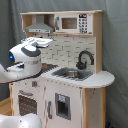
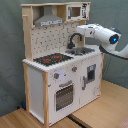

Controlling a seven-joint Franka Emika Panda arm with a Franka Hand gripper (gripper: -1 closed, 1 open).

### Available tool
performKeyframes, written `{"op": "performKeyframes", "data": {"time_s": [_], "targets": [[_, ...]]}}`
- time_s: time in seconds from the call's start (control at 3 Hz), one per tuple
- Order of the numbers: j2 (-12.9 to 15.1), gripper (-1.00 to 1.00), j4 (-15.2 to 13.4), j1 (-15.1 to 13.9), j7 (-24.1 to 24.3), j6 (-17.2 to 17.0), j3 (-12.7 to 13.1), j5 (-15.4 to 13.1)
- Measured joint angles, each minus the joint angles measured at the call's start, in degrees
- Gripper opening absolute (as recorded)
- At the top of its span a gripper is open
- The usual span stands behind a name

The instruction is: Play with the kitchen

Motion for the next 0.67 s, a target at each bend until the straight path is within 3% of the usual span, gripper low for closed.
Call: {"op": "performKeyframes", "data": {"time_s": [0.67], "targets": [[6.96,1.00,7.10,-6.05,-1.71,0.28,0.88,-0.09]]}}
